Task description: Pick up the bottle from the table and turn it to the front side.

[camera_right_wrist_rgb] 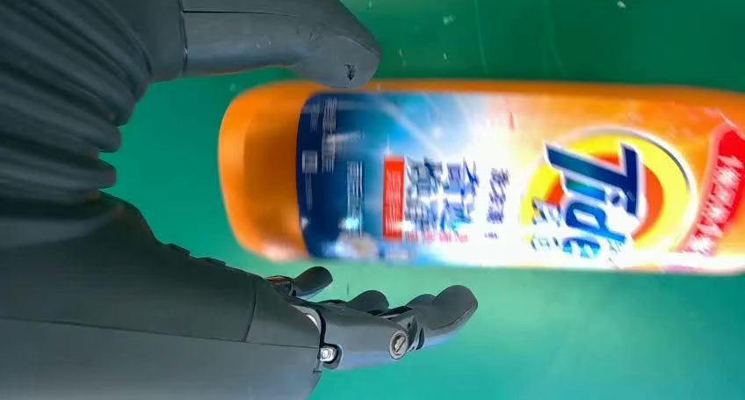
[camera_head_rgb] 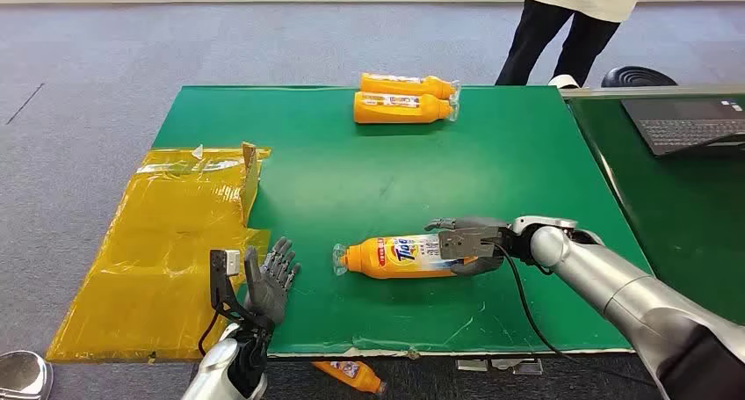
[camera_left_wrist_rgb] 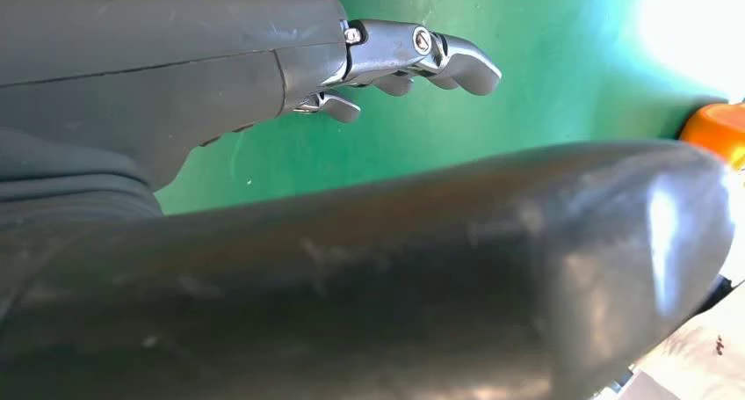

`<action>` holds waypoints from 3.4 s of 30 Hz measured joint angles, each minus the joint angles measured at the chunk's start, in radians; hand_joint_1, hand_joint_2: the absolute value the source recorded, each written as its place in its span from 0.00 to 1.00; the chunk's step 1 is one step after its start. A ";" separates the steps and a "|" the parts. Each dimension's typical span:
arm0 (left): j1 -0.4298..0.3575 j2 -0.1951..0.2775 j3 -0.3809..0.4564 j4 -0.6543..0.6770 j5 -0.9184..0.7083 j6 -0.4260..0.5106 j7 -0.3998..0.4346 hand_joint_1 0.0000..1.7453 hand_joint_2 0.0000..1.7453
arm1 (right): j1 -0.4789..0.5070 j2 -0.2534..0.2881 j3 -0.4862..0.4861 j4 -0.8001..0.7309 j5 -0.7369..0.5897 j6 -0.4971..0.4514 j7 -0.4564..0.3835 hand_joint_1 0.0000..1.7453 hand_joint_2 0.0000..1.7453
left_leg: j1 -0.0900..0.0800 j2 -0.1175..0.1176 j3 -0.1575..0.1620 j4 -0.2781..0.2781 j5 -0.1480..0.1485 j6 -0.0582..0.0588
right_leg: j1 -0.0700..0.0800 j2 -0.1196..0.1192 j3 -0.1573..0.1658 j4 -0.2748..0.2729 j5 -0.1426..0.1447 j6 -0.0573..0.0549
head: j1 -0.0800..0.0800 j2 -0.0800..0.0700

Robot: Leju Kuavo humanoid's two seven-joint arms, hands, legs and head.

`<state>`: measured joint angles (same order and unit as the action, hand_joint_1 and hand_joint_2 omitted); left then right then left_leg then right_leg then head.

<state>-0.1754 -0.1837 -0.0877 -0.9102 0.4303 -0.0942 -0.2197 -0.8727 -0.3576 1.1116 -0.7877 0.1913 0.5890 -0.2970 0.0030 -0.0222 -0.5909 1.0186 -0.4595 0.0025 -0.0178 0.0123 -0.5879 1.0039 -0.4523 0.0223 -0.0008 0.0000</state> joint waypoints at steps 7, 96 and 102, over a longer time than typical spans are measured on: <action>0.000 -0.003 0.000 0.000 0.002 0.000 0.004 0.00 0.00 | 0.056 0.030 0.000 0.048 0.022 -0.049 -0.024 0.00 1.00 | 0.000 0.000 0.000 0.000 0.000 0.000 | 0.000 0.000 0.000 0.000 0.000 0.000 | 0.000 0.000; 0.088 -0.067 -0.091 -0.189 -0.315 0.219 -0.199 0.00 1.00 | 0.787 0.520 -0.684 -0.493 0.285 -0.927 -0.376 1.00 1.00 | 0.003 0.003 0.008 -0.001 -0.011 -0.005 | 0.003 0.002 0.006 0.000 -0.010 -0.005 | 0.000 0.000; 0.096 -0.069 -0.092 -0.215 -0.267 0.158 -0.181 0.00 1.00 | 0.781 0.546 -0.684 -0.452 0.315 -0.946 -0.370 1.00 1.00 | 0.003 0.003 0.008 -0.001 -0.011 -0.005 | 0.003 0.002 0.006 0.000 -0.011 -0.006 | 0.000 0.000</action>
<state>-0.0795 -0.2525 -0.1793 -1.1255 0.1633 0.0637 -0.4003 -0.0913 0.1888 0.4273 -1.2396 0.5067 -0.3567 -0.6673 0.0063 -0.0189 -0.5834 1.0174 -0.4705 -0.0026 -0.0145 0.0145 -0.5820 1.0038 -0.4630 0.0166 -0.0008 0.0000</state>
